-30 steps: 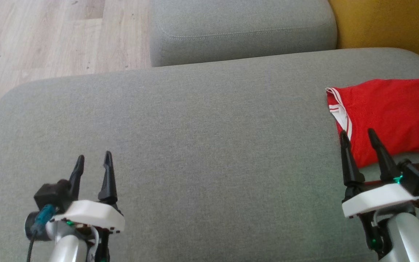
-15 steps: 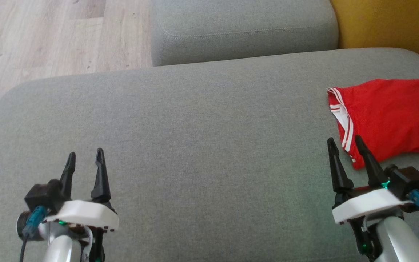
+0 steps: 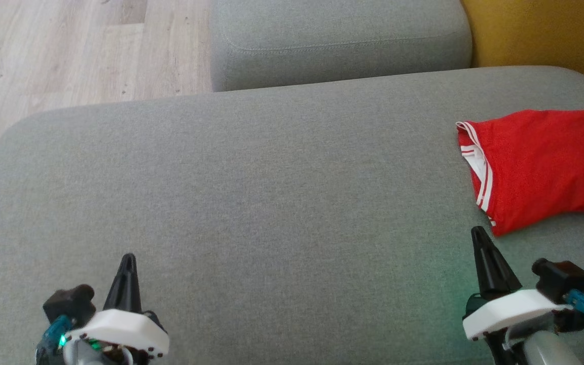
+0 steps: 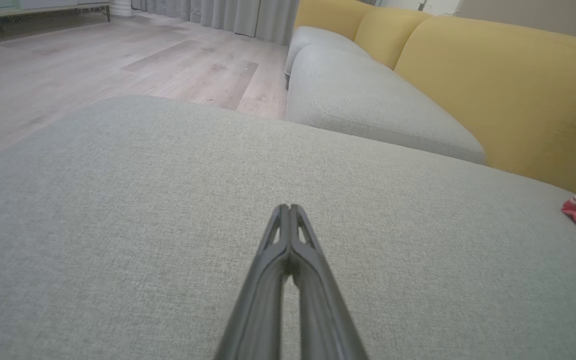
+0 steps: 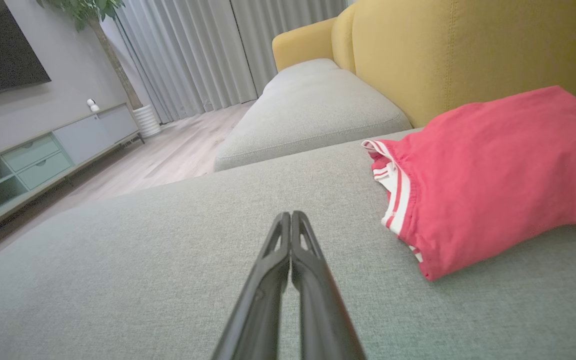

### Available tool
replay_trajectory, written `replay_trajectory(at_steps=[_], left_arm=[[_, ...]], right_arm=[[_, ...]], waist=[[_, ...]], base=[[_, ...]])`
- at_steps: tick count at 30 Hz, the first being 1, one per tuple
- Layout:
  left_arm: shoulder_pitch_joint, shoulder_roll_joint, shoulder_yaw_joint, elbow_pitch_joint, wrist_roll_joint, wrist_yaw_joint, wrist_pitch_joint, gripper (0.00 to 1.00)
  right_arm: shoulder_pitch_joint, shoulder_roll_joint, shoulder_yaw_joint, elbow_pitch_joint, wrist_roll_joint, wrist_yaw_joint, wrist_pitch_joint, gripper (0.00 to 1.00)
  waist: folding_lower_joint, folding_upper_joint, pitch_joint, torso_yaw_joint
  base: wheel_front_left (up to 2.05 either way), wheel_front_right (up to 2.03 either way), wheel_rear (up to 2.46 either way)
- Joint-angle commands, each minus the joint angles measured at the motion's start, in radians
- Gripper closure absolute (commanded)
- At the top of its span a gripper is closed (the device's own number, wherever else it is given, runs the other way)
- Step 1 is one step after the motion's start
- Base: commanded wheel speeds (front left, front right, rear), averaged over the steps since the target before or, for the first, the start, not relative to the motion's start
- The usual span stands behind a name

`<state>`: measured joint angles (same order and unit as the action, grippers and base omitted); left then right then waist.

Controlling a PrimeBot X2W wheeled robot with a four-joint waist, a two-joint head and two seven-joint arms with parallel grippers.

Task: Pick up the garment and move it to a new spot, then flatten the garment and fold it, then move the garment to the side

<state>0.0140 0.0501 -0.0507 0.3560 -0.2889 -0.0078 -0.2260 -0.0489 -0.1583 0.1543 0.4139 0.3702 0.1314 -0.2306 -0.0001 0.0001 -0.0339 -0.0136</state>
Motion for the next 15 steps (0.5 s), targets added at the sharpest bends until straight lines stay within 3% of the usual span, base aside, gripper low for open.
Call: replay_trajectory(at_steps=[1,15], left_arm=[[-0.050,0.004,0.014,-0.037,-0.027,-0.003,0.007,1.00],[-0.056,0.003,0.029,-0.050,-0.193,-0.018,0.046,1.00]], right_arm=[[-0.048,0.001,-0.013,-0.038,0.027,0.000,0.006,1.00],[-0.049,0.014,-0.045,-0.055,0.182,0.000,0.049,1.00]], waist=[[0.0001,-0.0001,0.000,0.000],[0.0001,-0.0001,0.005,0.002]], base=[[0.00,0.00,0.00],[0.00,0.00,0.00]])
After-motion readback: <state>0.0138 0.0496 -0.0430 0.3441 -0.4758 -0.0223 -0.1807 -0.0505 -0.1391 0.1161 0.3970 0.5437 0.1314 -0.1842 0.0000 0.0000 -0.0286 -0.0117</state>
